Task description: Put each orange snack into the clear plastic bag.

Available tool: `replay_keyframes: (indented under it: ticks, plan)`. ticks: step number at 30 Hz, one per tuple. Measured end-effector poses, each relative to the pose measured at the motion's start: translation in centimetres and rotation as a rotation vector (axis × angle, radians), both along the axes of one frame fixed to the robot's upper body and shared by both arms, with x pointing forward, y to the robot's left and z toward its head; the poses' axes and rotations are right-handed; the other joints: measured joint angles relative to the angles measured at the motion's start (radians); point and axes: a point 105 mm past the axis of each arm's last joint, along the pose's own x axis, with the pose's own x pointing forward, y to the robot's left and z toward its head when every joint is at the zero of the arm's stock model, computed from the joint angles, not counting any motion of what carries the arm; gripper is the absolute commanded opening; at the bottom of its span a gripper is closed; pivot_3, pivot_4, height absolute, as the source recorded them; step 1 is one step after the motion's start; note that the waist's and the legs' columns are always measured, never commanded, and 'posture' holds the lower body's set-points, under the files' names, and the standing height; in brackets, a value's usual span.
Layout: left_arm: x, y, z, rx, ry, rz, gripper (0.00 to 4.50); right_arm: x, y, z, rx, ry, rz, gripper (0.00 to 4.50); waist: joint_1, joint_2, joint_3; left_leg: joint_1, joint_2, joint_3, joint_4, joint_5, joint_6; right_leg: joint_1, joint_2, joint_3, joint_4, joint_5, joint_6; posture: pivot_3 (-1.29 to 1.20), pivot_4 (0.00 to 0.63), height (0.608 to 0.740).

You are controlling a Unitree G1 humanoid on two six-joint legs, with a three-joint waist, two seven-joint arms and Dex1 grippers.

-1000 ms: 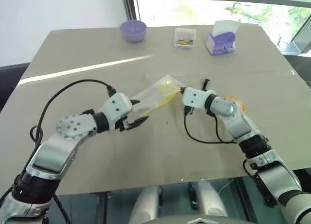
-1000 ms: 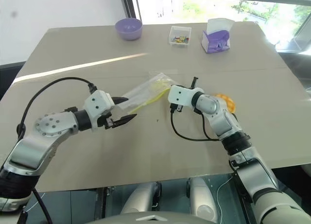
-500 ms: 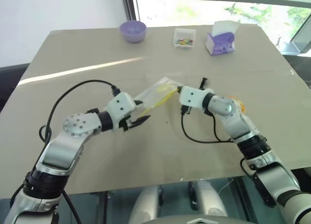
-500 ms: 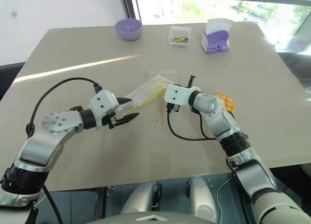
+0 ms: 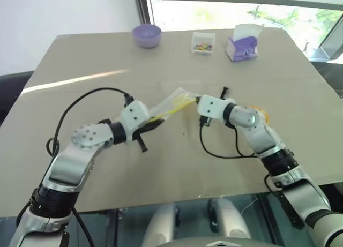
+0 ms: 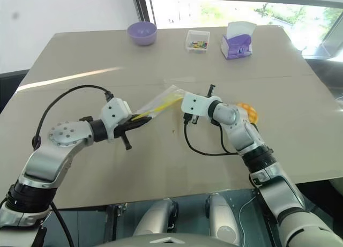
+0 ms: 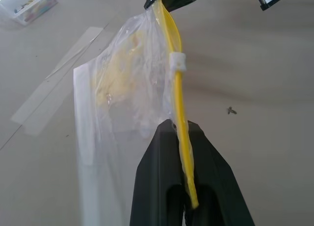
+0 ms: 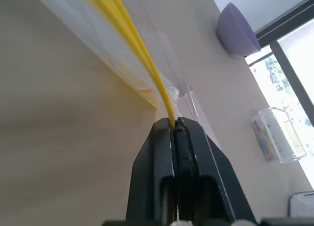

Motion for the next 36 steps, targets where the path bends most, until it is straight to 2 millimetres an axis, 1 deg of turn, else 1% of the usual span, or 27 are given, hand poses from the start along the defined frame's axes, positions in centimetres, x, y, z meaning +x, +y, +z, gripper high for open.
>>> replay_keyframes:
  ticks: [1,3,6,7,9,10,11,12,16,22,25,28,33,36]
  plan:
    - [0.0,0.0,0.0,0.000,-0.003,-0.011,0.00,-0.1,-0.1,0.2,0.013,0.006,-0.001,1.51,0.000,0.000,0.000,0.000,0.000,0.000,0.001,0.000,0.000,0.000,0.000,0.000,0.001,0.000,0.000,0.00,0.150,0.740]
    - [0.1,0.1,0.3,0.004,-0.044,-0.051,0.00,-0.6,-0.3,0.3,0.048,0.020,0.006,2.25,0.002,0.000,0.000,0.000,0.000,-0.001,0.002,0.000,0.000,0.000,0.000,-0.001,0.001,0.000,0.000,0.00,0.150,0.740]
    - [0.4,0.5,1.0,0.037,-0.118,-0.090,0.00,-1.5,-0.8,0.1,0.078,0.058,0.032,2.25,0.006,0.000,0.000,0.000,0.000,-0.001,0.002,0.000,0.000,0.001,0.000,-0.001,0.001,0.000,0.000,0.00,0.150,0.740]
    - [0.8,0.8,1.4,0.068,-0.166,-0.098,0.00,-2.1,-1.4,0.2,0.098,0.087,0.043,2.00,0.008,0.000,0.000,0.000,-0.001,-0.001,0.002,0.000,0.000,0.001,-0.001,-0.001,0.001,0.000,0.000,0.00,0.150,0.740]
    - [1.2,1.3,1.6,0.100,-0.200,-0.098,0.00,-2.6,-2.1,0.3,0.118,0.108,0.047,1.28,0.008,0.000,0.000,0.000,-0.001,-0.001,0.003,0.000,0.000,0.001,-0.001,-0.001,0.001,0.000,0.000,0.00,0.150,0.740]
    - [1.3,1.4,1.7,0.116,-0.217,-0.103,0.00,-2.9,-2.4,0.4,0.130,0.117,0.049,0.87,0.008,0.000,0.000,0.000,-0.001,-0.001,0.003,0.000,0.000,0.001,-0.001,-0.001,0.001,0.000,0.000,0.00,0.150,0.740]
    - [1.5,1.5,1.9,0.133,-0.242,-0.108,0.00,-3.3,-2.7,0.6,0.146,0.129,0.054,0.29,0.008,0.000,0.000,0.000,0.000,-0.001,0.003,0.000,0.001,0.001,-0.001,-0.001,0.001,0.000,0.000,0.00,0.150,0.740]
    - [1.6,1.6,2.0,0.151,-0.262,-0.117,0.00,-3.7,-2.9,0.8,0.169,0.145,0.065,0.09,0.007,0.000,0.000,0.000,0.000,-0.001,0.003,0.000,0.001,0.001,-0.001,-0.001,0.001,0.000,0.000,0.00,0.150,0.740]
    - [1.8,1.6,1.9,0.189,-0.285,-0.137,0.00,-4.6,-2.5,1.4,0.224,0.178,0.106,0.09,0.001,0.000,0.000,0.000,0.000,-0.001,0.003,-0.001,0.001,0.001,0.000,-0.001,0.002,0.000,0.000,0.00,0.150,0.740]
    - [1.9,1.6,1.8,0.198,-0.288,-0.141,0.00,-5.1,-1.5,1.9,0.281,0.195,0.144,0.09,0.001,0.000,0.000,0.000,0.000,-0.001,0.003,-0.001,0.001,0.001,0.000,-0.001,0.002,0.000,0.000,0.00,0.150,0.740]
    - [1.9,1.4,1.7,0.193,-0.288,-0.145,0.00,-5.2,-0.2,2.3,0.301,0.187,0.171,0.09,0.001,0.000,0.000,0.000,0.000,-0.001,0.003,-0.001,0.001,0.001,0.000,-0.001,0.003,0.000,0.000,0.00,0.150,0.740]
    - [1.9,1.1,1.6,0.190,-0.289,-0.153,0.00,-5.1,1.9,2.9,0.302,0.170,0.207,0.09,0.000,0.000,0.000,0.000,0.000,-0.001,0.003,-0.001,0.001,0.001,0.000,-0.001,0.003,0.000,0.000,0.00,0.150,0.740]
    - [1.8,0.8,1.7,0.196,-0.299,-0.159,0.00,-4.8,2.8,2.6,0.296,0.178,0.206,0.09,0.004,0.000,0.000,0.000,-0.001,-0.001,0.003,-0.001,0.001,0.001,0.000,-0.001,0.003,0.000,0.000,0.00,0.150,0.740]
    - [1.8,0.6,1.7,0.186,-0.294,-0.156,0.00,-4.9,2.9,2.4,0.287,0.183,0.211,0.09,0.003,0.000,0.000,0.000,0.000,-0.001,0.003,-0.001,0.001,0.001,0.000,-0.001,0.003,0.000,0.000,0.00,0.150,0.740]
